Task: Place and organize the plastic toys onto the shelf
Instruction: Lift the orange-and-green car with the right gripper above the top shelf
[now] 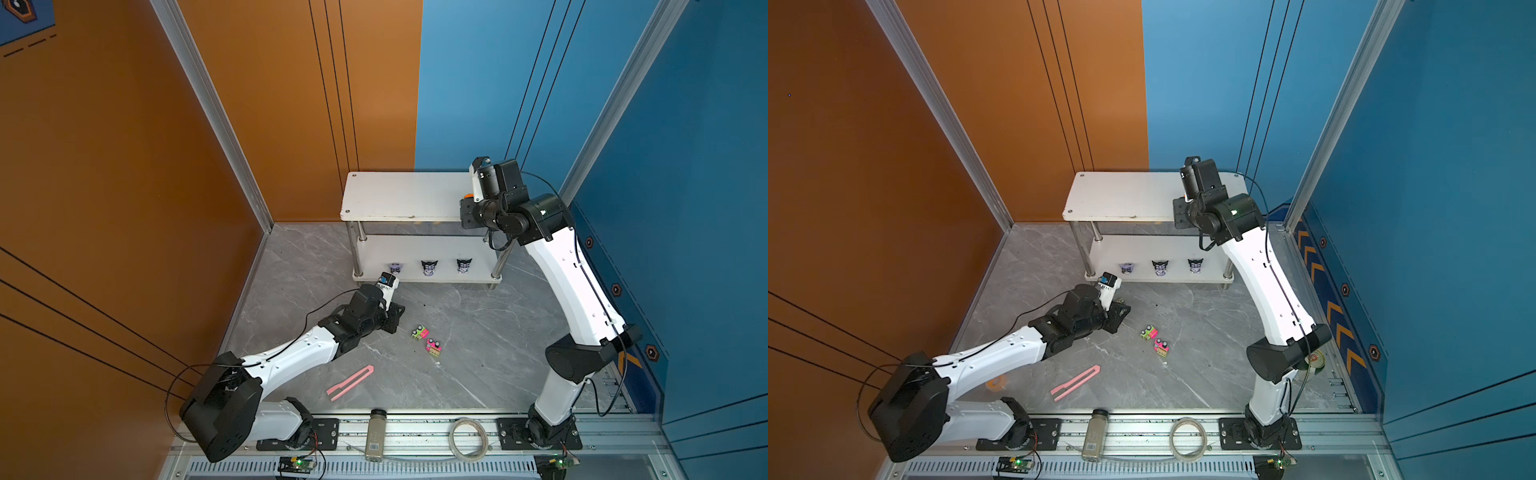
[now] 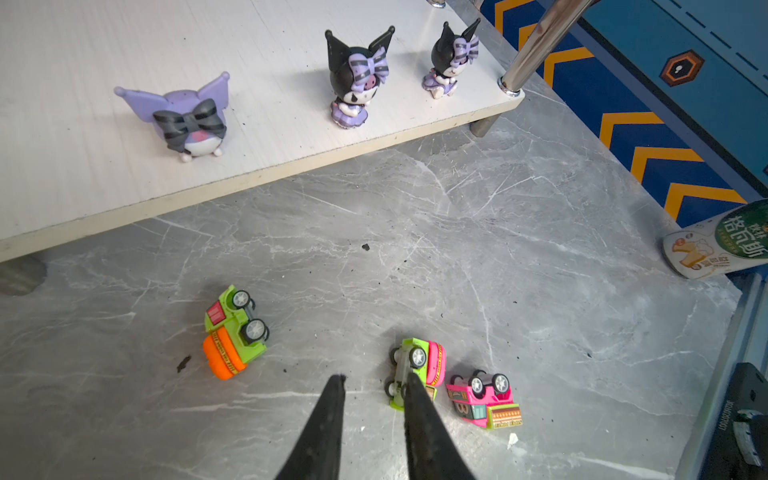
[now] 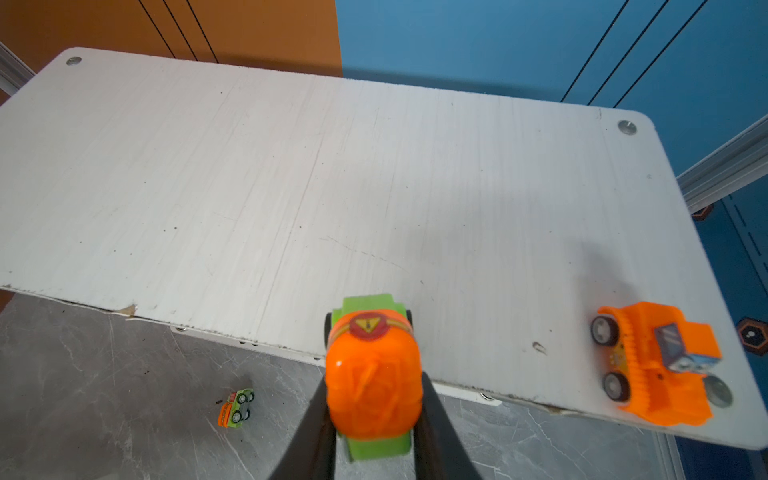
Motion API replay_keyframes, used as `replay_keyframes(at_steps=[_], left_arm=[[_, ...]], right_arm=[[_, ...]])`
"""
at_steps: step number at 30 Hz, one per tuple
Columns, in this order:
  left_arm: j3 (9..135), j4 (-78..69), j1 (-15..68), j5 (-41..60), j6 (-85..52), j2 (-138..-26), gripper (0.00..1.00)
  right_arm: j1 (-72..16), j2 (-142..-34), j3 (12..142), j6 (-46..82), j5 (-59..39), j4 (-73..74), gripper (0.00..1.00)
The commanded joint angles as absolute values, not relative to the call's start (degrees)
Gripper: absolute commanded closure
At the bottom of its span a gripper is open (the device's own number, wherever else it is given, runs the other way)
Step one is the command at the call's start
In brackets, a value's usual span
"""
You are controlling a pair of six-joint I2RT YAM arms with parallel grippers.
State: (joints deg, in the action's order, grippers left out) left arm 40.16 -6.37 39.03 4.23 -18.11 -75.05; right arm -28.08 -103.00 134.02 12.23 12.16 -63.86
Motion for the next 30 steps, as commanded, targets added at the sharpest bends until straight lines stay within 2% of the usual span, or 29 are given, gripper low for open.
replay_keyframes(at_steps=[1, 17, 30], left_arm=[[39.6, -5.7, 39.0, 3.5, -18.8, -75.2, 0.73], [39.4, -5.6, 39.2, 2.8, -18.8, -75.2, 0.73], [39.4, -6.0, 39.2, 2.7, -19.0, -75.7, 0.73]], right_arm=[[-27.1, -103.7, 135.5, 13.0, 10.1, -66.2, 0.89], [-24.6, -106.2, 135.7, 13.8, 8.1, -65.6, 0.89], [-24.4, -108.4, 135.7, 16.0, 11.4, -64.5, 0.89]])
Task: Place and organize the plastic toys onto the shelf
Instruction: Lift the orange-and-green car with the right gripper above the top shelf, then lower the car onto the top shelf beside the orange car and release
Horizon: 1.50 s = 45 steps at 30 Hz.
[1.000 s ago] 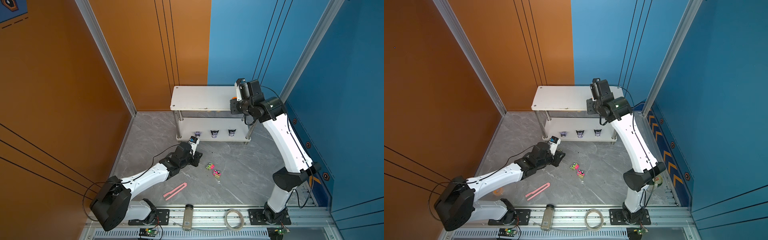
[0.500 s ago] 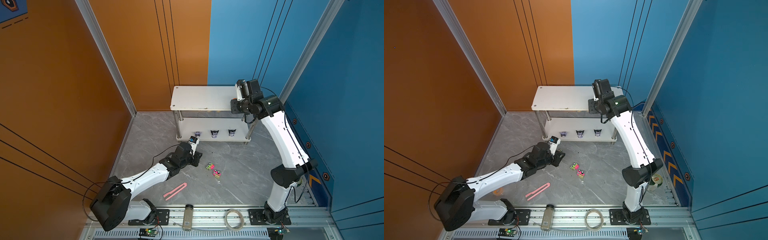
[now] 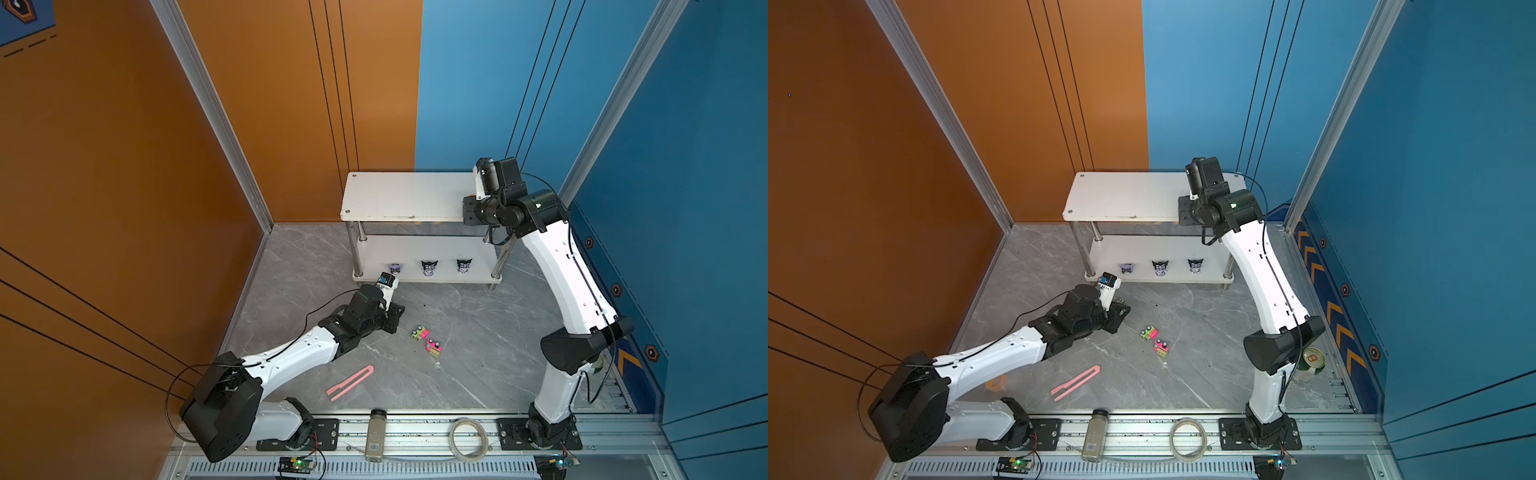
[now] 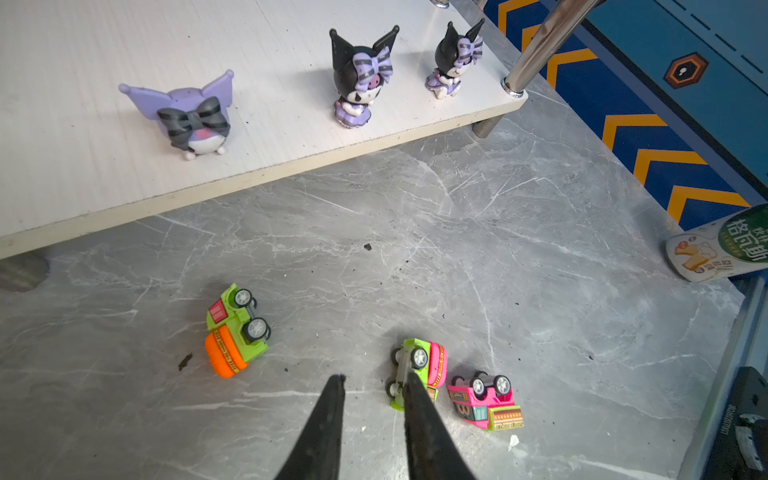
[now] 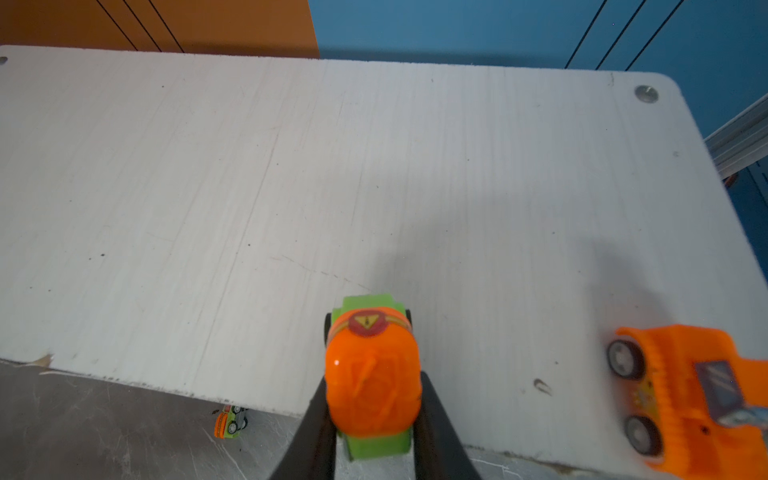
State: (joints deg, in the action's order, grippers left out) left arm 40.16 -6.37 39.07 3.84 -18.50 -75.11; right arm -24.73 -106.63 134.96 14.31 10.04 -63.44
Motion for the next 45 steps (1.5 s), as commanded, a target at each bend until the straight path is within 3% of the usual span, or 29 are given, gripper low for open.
replay_keyframes(at_steps=[1, 16, 45], left_arm=[[39.4, -6.0, 39.1, 2.8, -18.9, -75.8, 0.73], [39.4, -6.3, 39.0, 2.9, -18.8, -76.6, 0.73], [40.8, -6.2, 39.1, 3.5, -18.9, -77.6, 0.73]], right_arm=[[-24.4, -108.6, 135.6, 16.2, 11.6, -64.3, 0.88], [-24.5, -109.8, 135.2, 17.1, 11.5, -64.2, 0.54], [-25.8, -108.8, 135.3, 17.6, 10.3, -63.1, 0.53]])
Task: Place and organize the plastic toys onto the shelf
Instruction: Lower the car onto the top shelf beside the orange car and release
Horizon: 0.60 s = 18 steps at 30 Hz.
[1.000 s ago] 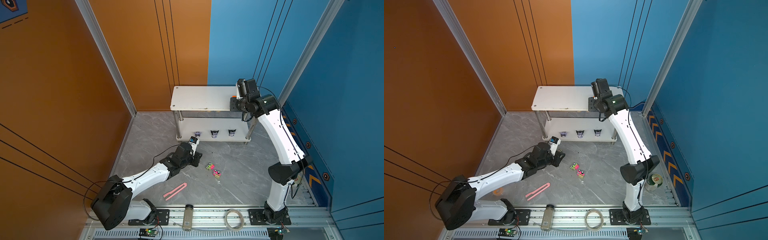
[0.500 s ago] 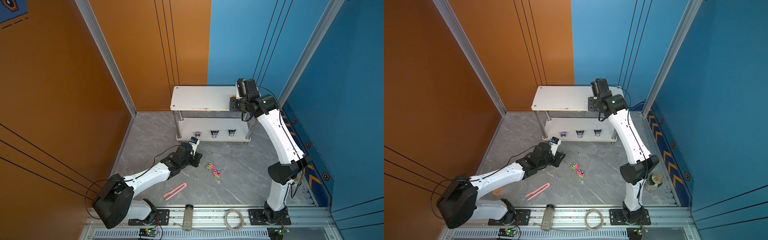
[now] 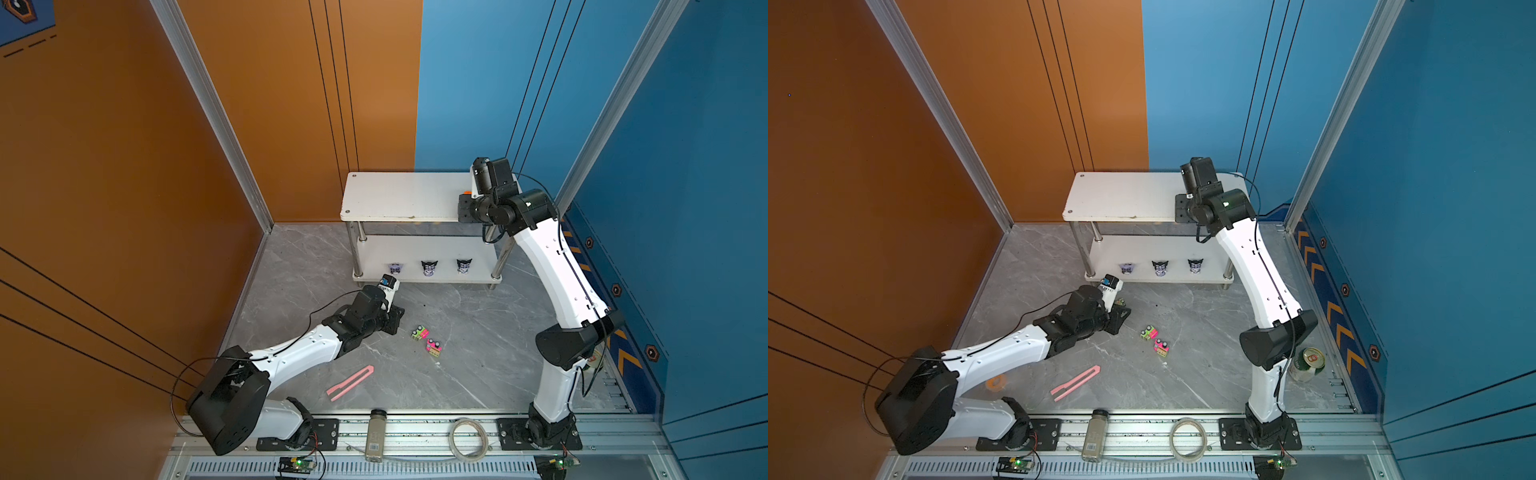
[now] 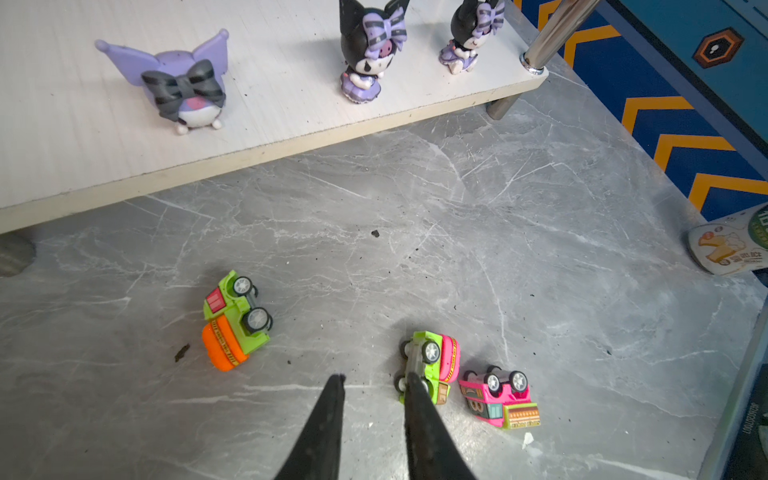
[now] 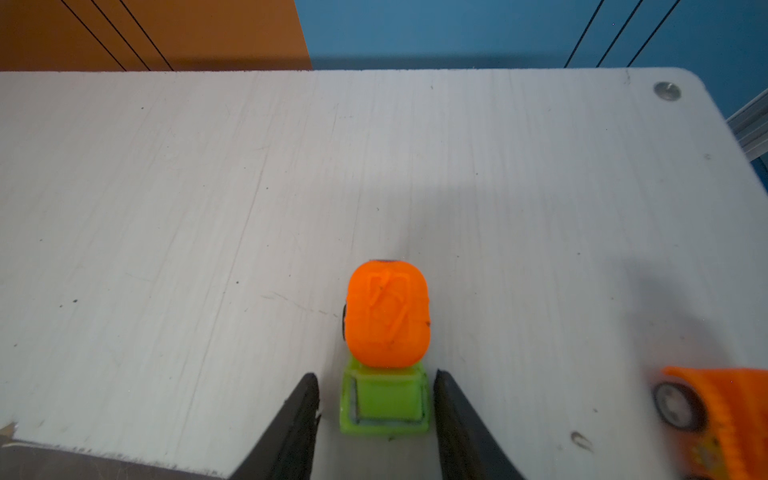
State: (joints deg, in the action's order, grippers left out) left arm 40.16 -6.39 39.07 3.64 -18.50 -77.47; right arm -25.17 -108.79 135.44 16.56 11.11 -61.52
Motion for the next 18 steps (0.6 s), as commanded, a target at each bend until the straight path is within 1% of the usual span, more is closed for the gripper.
replay_keyframes(at_steps=[1, 18], left_arm=[[40.8, -6.2, 39.1, 3.5, -18.9, -77.6, 0.73], [41.1, -5.9, 39.3, 3.5, -18.9, -77.6, 0.73]], right_arm=[[-26.0, -108.9, 135.2, 17.6, 10.3, -63.1, 0.53], [-26.1, -107.3, 134.4, 17.3, 11.8, -63.3, 0.55]])
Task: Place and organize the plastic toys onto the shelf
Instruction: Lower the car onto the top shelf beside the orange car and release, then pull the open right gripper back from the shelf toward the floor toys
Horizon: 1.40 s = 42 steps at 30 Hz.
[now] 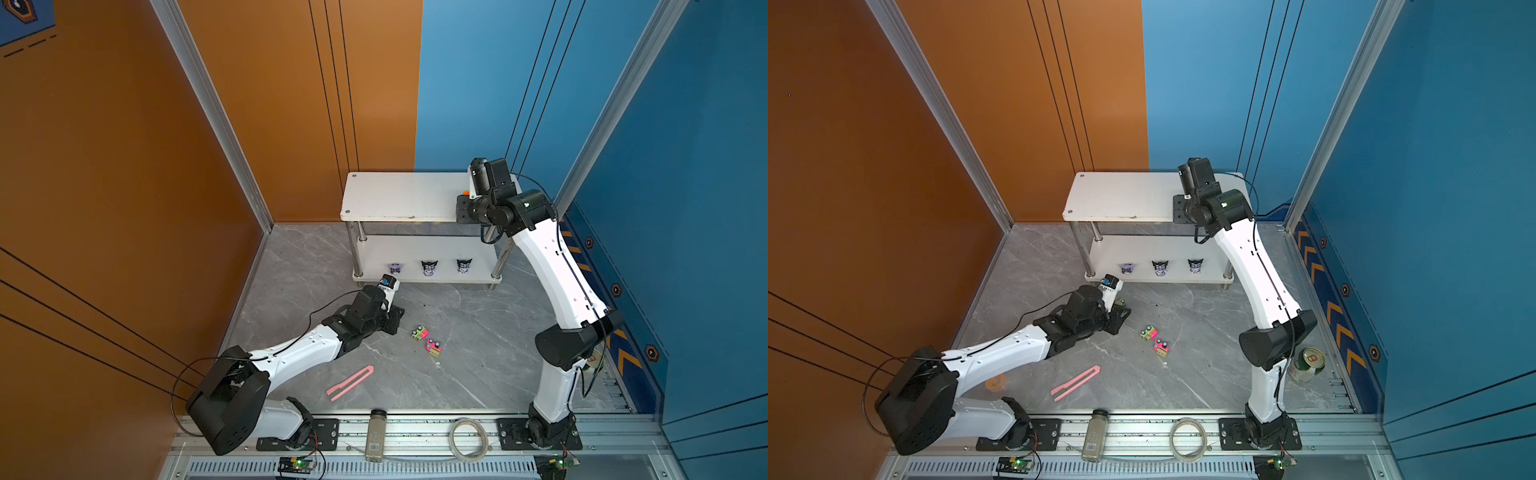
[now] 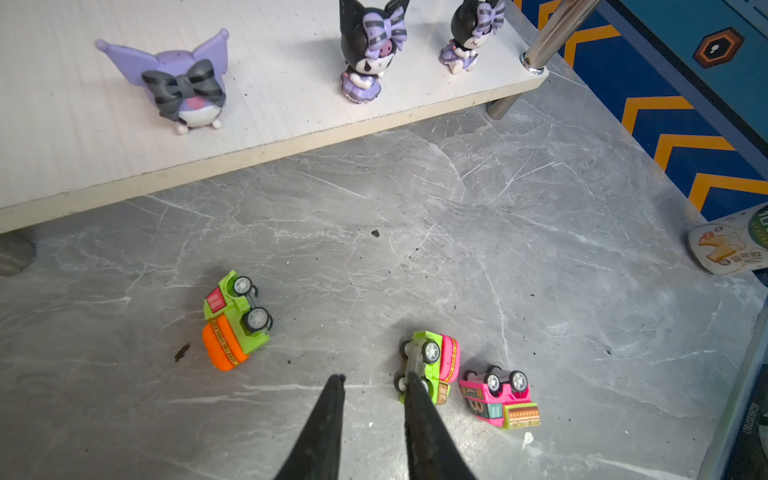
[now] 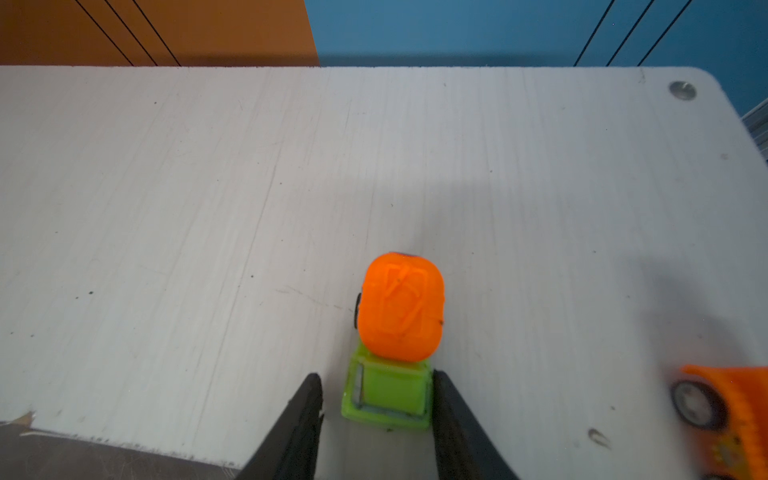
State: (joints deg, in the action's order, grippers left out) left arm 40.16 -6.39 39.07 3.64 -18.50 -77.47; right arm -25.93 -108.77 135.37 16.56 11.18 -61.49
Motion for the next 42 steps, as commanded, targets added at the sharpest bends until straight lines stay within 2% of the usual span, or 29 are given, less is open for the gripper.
replay_keyframes(at_steps=[1, 4, 11, 13, 15, 17, 20, 25, 29, 42], left_arm=[[41.0, -5.8, 39.4, 3.4, -18.9, -77.5, 0.73], [40.8, -5.7, 39.4, 3.0, -18.7, -77.1, 0.72], [40.9, -6.1, 39.2, 3.1, -18.5, -77.4, 0.72], [41.1, -6.3, 39.3, 3.4, -18.6, -78.0, 0.72], [41.4, -6.7, 39.3, 3.8, -18.7, -78.6, 0.72], [41.7, -6.8, 39.3, 4.3, -18.8, -79.2, 0.72], [42.0, -7.0, 39.6, 4.5, -19.0, -79.6, 0.73], [42.1, -6.7, 39.9, 4.2, -19.1, -79.2, 0.72], [41.8, -6.0, 39.9, 3.3, -19.0, -78.5, 0.73], [42.9, -5.4, 40.0, 3.1, -19.0, -79.4, 0.73]], right_arm=[[-26.2, -106.7, 133.9, 17.2, 12.4, -63.3, 0.55], [-27.5, -102.3, 131.1, 16.2, 17.1, -61.4, 0.56], [-28.5, -84.7, 116.8, 16.0, 20.4, -52.8, 0.54], [-27.6, -81.1, 113.7, 15.8, 21.8, -52.3, 0.57], [-26.2, -78.4, 111.5, 15.5, 22.3, -52.5, 0.68], [-24.1, -76.6, 109.6, 15.5, 22.1, -53.1, 0.85], [-20.0, -76.0, 107.9, 16.0, 18.7, -54.2, 1.0], [-13.2, -79.3, 107.5, 17.3, 8.6, -55.0, 1.0], [-11.1, -82.6, 108.1, 17.9, 3.4, -54.8, 1.0], [-8.5, -87.2, 110.8, 19.1, -0.1, -53.5, 1.0]])
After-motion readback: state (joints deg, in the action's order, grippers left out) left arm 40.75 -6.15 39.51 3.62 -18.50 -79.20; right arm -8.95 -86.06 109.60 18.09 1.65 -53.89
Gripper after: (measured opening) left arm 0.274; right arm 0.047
